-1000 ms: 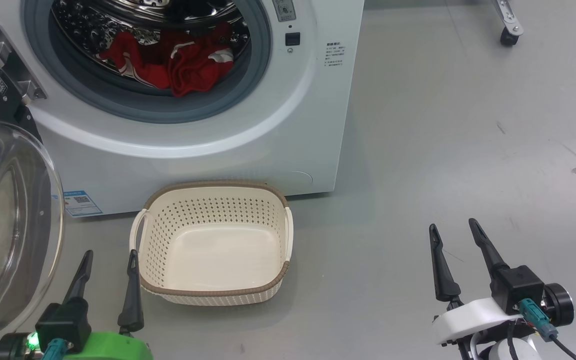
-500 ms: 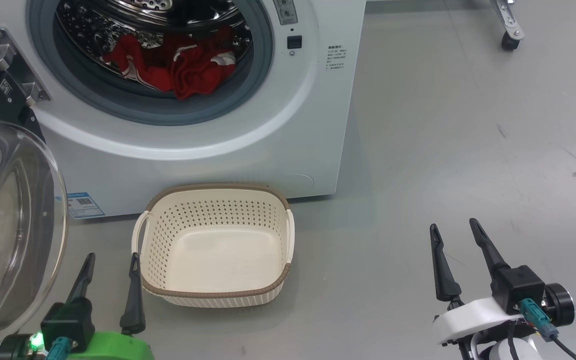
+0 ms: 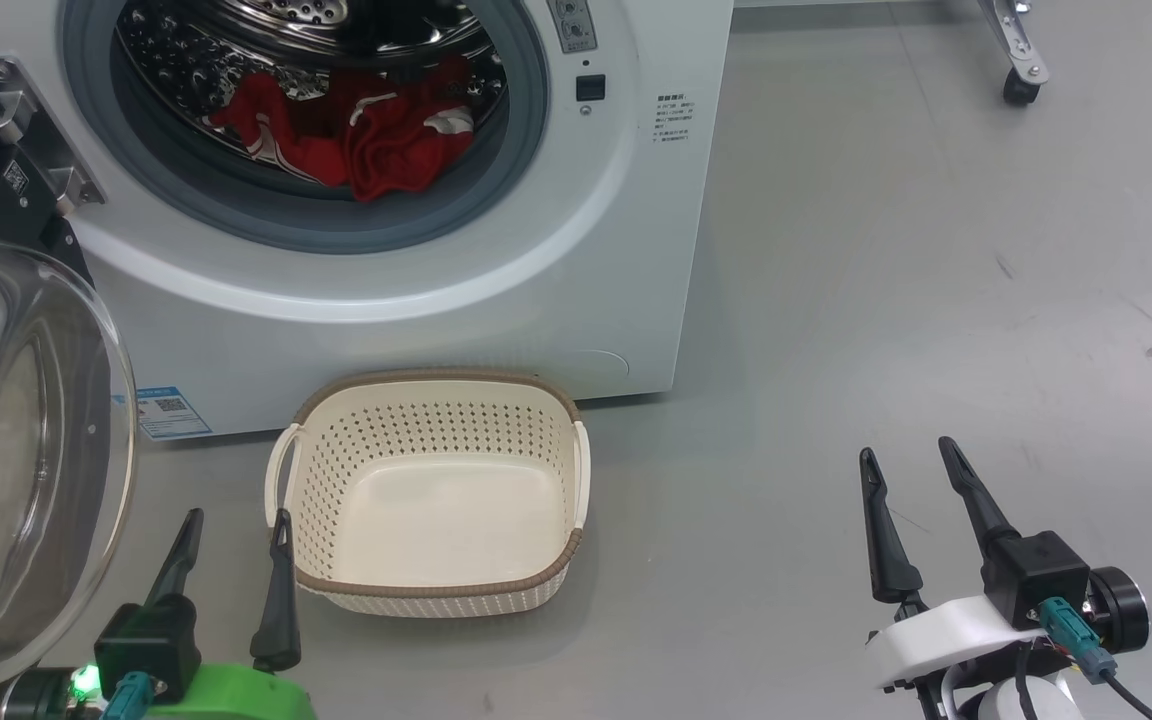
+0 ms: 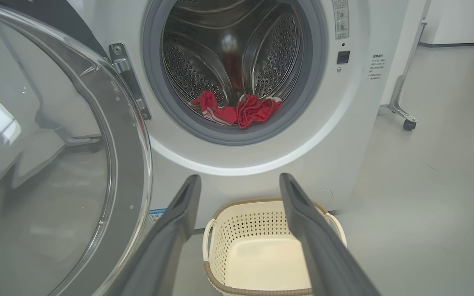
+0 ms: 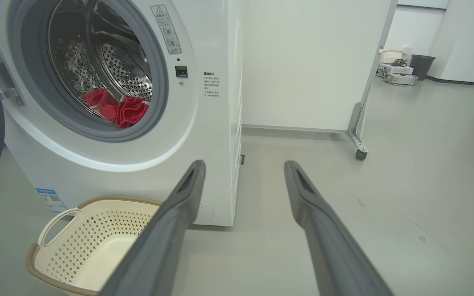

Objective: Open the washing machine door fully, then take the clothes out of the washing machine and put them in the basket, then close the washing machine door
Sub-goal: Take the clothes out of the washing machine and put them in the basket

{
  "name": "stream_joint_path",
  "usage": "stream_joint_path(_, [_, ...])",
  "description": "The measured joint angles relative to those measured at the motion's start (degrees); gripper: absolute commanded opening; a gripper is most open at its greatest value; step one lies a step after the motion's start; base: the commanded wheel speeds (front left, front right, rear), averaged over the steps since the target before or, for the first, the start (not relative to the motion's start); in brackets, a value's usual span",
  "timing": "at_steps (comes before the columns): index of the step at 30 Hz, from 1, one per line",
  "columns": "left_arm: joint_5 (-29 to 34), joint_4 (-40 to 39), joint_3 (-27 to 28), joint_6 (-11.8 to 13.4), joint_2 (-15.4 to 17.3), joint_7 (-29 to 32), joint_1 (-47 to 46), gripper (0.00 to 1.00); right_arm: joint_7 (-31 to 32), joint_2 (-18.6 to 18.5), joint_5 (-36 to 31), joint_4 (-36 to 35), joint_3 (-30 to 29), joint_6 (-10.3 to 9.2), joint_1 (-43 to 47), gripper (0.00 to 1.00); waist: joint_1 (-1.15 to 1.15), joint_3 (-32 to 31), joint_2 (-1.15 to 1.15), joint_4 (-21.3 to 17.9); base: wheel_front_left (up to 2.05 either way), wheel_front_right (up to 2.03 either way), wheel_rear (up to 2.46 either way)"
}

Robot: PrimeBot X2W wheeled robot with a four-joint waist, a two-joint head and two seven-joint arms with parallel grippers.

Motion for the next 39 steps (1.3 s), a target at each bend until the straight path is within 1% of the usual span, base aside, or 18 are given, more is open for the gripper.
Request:
stream_joint_path(13, [0.0,-0.3,-0.19,-0.03,0.0,0.46,0.0,1.0,0.0,0.01,0.0,-0.01,0.0,0.0,0.02,1.0,0.0,0.11,0.0,0.08,0.45,-0.45,0.0])
stream_joint_path(30, [0.8,-1.11,-0.14,0.23,0.03,0.87,0.01,1.0,-0.18,0.03,0.0,-0.12,0.01,0.0,0.04,1.0,0.0,1.2,0.0,0.27,0.96,-0.96,0.0])
stream_joint_path(39, [0.8,-1.38,-0.21,0.25,0.02,0.86,0.0,1.0,-0.18,0.04,0.0,-0.19,0.01,0.0,0.01,1.0,0.0,1.82,0.0,0.38,0.66,-0.66,0.0])
